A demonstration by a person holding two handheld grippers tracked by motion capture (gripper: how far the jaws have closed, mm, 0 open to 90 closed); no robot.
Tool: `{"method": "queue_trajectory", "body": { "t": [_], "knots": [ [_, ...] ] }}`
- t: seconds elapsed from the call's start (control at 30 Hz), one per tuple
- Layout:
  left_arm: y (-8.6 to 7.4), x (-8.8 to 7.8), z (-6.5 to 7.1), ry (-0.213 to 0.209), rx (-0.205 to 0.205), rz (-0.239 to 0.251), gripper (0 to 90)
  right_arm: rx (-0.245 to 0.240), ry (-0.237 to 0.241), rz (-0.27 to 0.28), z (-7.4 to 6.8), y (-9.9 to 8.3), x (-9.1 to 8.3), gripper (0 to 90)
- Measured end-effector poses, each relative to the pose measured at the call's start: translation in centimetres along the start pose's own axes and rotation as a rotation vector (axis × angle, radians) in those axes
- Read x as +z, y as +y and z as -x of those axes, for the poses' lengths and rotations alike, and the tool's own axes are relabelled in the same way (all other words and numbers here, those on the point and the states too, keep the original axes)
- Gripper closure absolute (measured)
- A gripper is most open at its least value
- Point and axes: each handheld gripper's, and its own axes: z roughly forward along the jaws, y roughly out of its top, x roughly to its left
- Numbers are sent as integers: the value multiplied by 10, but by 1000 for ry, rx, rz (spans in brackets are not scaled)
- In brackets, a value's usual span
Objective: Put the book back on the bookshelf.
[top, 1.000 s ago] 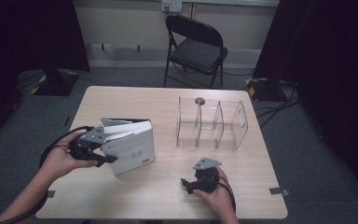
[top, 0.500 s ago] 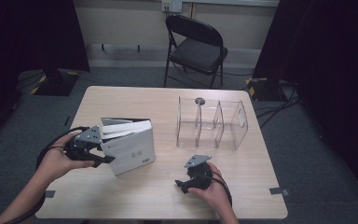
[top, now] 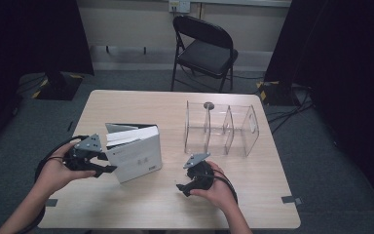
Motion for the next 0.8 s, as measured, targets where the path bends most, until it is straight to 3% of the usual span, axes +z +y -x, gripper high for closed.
{"method": "queue_trajectory", "body": {
  "t": [0.17, 0.47, 0.53, 0.67, 0.7, 0.8],
  "knots": [
    [-7, 1, 1, 3, -33, 8, 515, -29, 13, 5, 1, 13, -2, 186],
    [-23, 2, 2, 12, -57, 2, 510, -80, 44, -18, 3, 29, 0, 183],
    [-27, 2, 3, 11, -76, 12, 508, -85, 53, -17, 2, 34, 1, 179],
    [-34, 4, 3, 16, -70, -10, 506, -80, 58, -12, 4, 43, -1, 181],
    [-36, 6, 4, 15, -89, 6, 505, -82, 57, -17, 4, 45, -3, 180],
    [-41, 9, 4, 21, -96, 7, 504, -90, 65, -10, 6, 52, -5, 180]
  ]
}}
